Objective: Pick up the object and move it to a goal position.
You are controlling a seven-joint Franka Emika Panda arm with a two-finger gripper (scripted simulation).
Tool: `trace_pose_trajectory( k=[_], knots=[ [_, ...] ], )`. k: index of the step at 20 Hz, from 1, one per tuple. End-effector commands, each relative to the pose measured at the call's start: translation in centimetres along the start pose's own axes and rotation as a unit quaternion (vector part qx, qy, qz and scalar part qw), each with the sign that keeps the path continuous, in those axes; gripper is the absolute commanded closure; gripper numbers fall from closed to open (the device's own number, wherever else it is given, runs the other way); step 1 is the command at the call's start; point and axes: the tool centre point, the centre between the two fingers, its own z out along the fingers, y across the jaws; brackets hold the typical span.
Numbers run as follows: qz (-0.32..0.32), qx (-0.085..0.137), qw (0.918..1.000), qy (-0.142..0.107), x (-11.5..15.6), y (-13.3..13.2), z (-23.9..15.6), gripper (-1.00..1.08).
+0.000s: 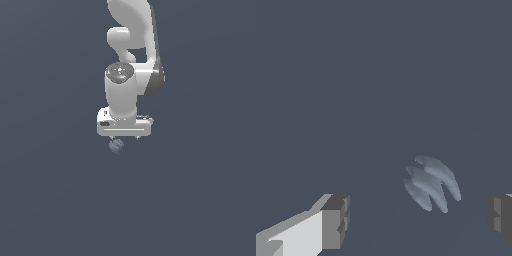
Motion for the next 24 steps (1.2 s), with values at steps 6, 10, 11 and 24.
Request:
trace_pose_trajectory(
  k=[6,10,11,24],
  knots=[
    [0.0,-0.008,0.9999,0.01,0.5,1.3,-1.0,-0.92],
    [0.001,-0.017,0.9996,0.021,1.0,2.7,-2.0,-0.92],
    [0.002,-0.017,0.9996,0.021,1.0,2.7,-2.1,-0.92],
    [0.042,-0.014,0.9989,0.018,0.6,2.8,-0.9,-0.92]
  ],
)
